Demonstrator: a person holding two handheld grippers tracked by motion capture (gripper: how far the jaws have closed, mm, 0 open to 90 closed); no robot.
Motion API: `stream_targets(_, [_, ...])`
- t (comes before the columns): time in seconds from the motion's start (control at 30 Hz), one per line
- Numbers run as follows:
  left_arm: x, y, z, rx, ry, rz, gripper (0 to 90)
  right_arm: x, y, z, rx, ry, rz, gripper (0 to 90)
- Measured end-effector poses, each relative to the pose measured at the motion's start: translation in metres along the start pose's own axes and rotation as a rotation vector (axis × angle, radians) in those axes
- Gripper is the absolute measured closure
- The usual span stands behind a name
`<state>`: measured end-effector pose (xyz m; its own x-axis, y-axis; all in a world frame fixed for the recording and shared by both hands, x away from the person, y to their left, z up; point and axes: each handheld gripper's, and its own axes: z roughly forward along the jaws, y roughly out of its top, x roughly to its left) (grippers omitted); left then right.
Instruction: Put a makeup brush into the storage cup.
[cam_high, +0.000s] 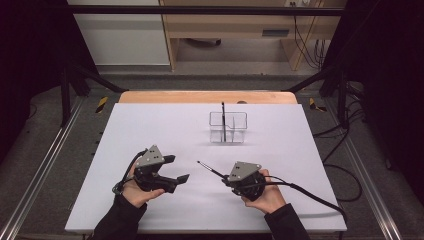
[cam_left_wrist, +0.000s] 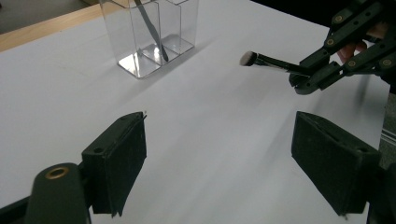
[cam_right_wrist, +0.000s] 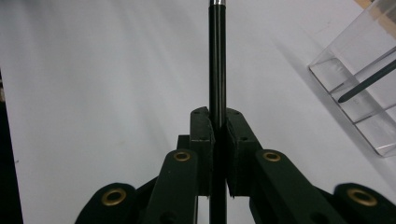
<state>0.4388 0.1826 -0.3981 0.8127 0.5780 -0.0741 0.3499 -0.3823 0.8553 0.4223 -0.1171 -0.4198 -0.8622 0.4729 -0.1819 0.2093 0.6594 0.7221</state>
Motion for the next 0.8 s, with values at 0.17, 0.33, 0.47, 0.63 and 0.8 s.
stream_targets(0.17, [0.000,-0.002,0.002,-0.022,0.003,-0.029,16.4,0.000,-0.003,0.002,-0.022,-0.013,0.032,84.0])
stream_targets(0.33, [-0.001,-0.003,0.003,-0.052,0.014,-0.054,16.4,0.000,-0.004,0.001,-0.051,-0.019,0.080,84.0])
stream_targets(0.47, [-0.002,-0.005,0.005,-0.083,0.029,-0.079,16.4,0.000,-0.004,-0.001,-0.076,-0.034,0.110,84.0])
stream_targets(0.63, [-0.004,-0.007,0.009,-0.109,0.048,-0.106,16.4,0.000,-0.004,0.000,-0.108,-0.043,0.151,84.0])
stream_targets(0.8, [-0.007,-0.008,0.013,-0.116,0.049,-0.123,16.4,0.001,-0.005,0.003,-0.118,-0.050,0.178,83.9])
